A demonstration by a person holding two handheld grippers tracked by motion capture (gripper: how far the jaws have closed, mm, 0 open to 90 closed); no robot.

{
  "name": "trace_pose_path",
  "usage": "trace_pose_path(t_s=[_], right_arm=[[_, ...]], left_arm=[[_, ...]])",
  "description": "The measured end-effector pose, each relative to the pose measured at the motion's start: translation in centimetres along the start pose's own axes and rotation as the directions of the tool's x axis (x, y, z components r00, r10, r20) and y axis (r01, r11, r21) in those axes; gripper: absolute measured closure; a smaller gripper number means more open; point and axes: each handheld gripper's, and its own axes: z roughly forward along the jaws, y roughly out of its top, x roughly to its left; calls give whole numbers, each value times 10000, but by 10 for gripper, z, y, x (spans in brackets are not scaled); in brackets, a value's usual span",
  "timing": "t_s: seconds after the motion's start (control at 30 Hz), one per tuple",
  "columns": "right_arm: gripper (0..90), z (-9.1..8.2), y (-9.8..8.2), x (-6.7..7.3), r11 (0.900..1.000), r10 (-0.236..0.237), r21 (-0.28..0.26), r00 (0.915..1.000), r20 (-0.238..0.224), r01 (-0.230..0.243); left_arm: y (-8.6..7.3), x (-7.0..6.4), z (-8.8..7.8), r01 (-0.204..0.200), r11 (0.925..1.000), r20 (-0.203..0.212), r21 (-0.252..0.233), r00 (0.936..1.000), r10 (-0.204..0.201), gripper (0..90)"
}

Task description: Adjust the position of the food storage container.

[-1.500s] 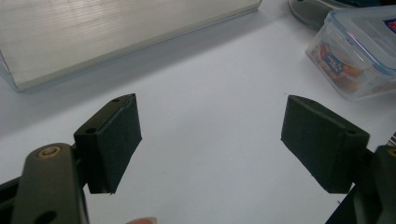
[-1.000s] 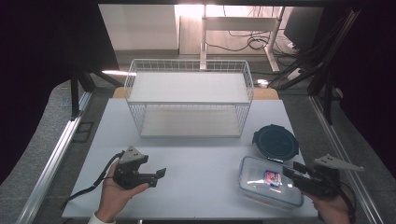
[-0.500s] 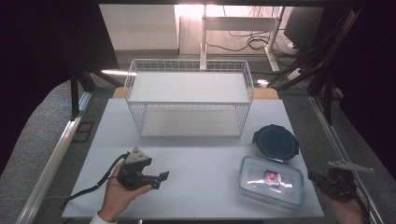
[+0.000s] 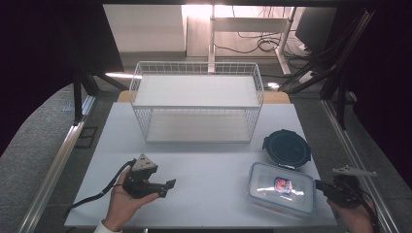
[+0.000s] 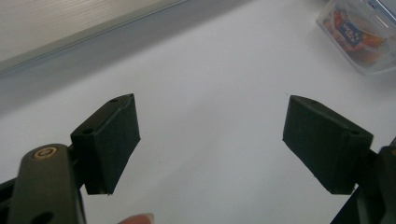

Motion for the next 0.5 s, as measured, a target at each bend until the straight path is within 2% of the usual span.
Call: trace_pose_path(t_s=[0.1,0.17,0.2,0.27,0.33,0.37,0.4,0.43,0.5], right_arm=[[892,1,0,3,10000,-80,37,9999,-84,81],[892,1,2,11,9991,-401,164,9991,-142,404],[892,1,2,11,9991,-401,164,9991,-142,404],[892,3,3,21,9980,-598,195,9973,-425,607],[892,4,4,25,9973,-701,199,9964,-467,711],[892,6,6,33,9956,-900,225,9947,-506,912],[892,6,6,33,9956,-900,225,9947,-506,912],[892,8,7,42,9944,-1009,252,9933,-559,1024],[892,10,9,51,9936,-1080,276,9925,-578,1097]], left_arm=[[0,0,-1,-3,10000,0,-23,10000,3,186],[0,0,-2,43,10000,-6,-42,10000,-43,186],[0,0,-2,43,10000,-6,-42,10000,-43,187],[0,0,-1,63,10000,-37,-65,10000,-64,190],[0,0,0,75,10000,-41,-55,10000,-76,193],[0,0,1,80,10000,-58,-37,10000,-80,194],[0,0,1,80,10000,-58,-37,10000,-80,194],[0,0,1,75,10000,-48,-36,10000,-75,194],[0,0,0,83,10000,-51,-43,10000,-83,194]])
